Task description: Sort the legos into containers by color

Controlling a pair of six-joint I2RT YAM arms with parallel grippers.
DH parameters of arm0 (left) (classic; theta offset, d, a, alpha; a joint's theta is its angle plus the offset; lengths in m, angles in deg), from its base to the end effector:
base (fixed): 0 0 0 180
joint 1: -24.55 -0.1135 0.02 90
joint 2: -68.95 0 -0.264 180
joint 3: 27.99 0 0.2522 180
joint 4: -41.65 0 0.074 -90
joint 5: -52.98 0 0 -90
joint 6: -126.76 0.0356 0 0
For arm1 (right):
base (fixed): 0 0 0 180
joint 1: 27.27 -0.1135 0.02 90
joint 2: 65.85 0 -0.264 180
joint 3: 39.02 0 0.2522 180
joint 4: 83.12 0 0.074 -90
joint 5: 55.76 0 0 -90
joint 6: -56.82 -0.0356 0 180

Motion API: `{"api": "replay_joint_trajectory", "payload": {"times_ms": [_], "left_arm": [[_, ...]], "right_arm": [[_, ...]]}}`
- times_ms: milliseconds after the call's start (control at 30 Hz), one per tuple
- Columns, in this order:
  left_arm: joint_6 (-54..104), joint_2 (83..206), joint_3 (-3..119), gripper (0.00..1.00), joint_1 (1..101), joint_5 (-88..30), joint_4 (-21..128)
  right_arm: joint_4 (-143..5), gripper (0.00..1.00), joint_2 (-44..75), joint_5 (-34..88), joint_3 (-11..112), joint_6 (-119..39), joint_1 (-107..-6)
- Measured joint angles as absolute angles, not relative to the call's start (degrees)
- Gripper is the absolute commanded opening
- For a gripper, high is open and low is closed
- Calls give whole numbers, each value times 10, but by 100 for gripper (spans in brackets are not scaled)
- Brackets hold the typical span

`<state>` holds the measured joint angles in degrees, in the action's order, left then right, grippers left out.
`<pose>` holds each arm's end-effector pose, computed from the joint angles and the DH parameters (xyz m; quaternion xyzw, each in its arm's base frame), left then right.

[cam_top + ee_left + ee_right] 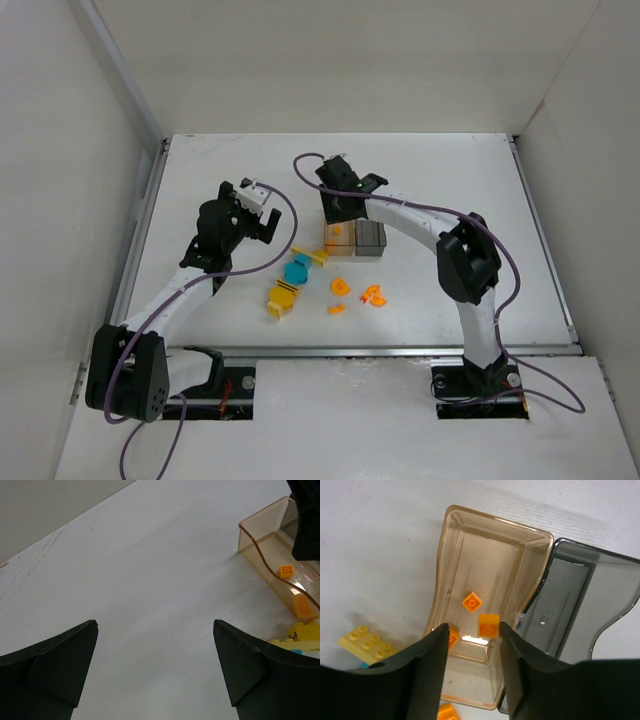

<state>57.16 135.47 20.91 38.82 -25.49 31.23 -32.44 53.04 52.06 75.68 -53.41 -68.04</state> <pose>0.2533 -0.0718 0.2657 0.2858 0.6926 -0.0401 0.6611 0.3564 0.2929 0.2380 -0.1219 0.9351 0.0241 0.3318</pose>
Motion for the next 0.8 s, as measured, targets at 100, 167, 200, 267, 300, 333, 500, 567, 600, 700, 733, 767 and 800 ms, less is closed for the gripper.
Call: {"api": "replay_joint_trajectory", "payload": {"times_ms": [100,167,200,267,300,333,500,567,600,700,733,767,800], "left_arm": [[572,1355,209,99,388,-254,312],[572,1354,209,99,388,-254,312],[572,1352,208,99,388,-254,312],[572,1348,206,99,389,-254,312],[572,1347,204,99,390,-254,312],[572,1346,203,99,391,-254,312],[572,1345,202,99,394,-252,312],[573,1345,202,97,396,-252,312],[575,1344,202,94,398,-252,313],[589,1344,205,92,418,-254,330],[596,1345,208,92,429,-256,343],[603,1346,215,88,441,-258,359],[608,1347,222,88,452,-260,373]], "right_arm": [[-323,54,530,513,757,-528,-682],[-323,54,530,510,757,-528,-682],[-323,51,530,509,757,-528,-682],[-323,37,530,508,757,-524,-682],[-322,32,530,507,757,-522,-682],[-321,32,530,506,758,-521,-682],[-313,56,519,509,753,-525,-682],[-315,62,478,509,710,-526,-682],[-311,64,449,509,686,-527,-682],[-308,70,337,508,598,-539,-682],[-304,70,302,507,575,-545,-682],[-306,70,262,504,547,-552,-682],[-307,70,225,501,518,-563,-682]]}}
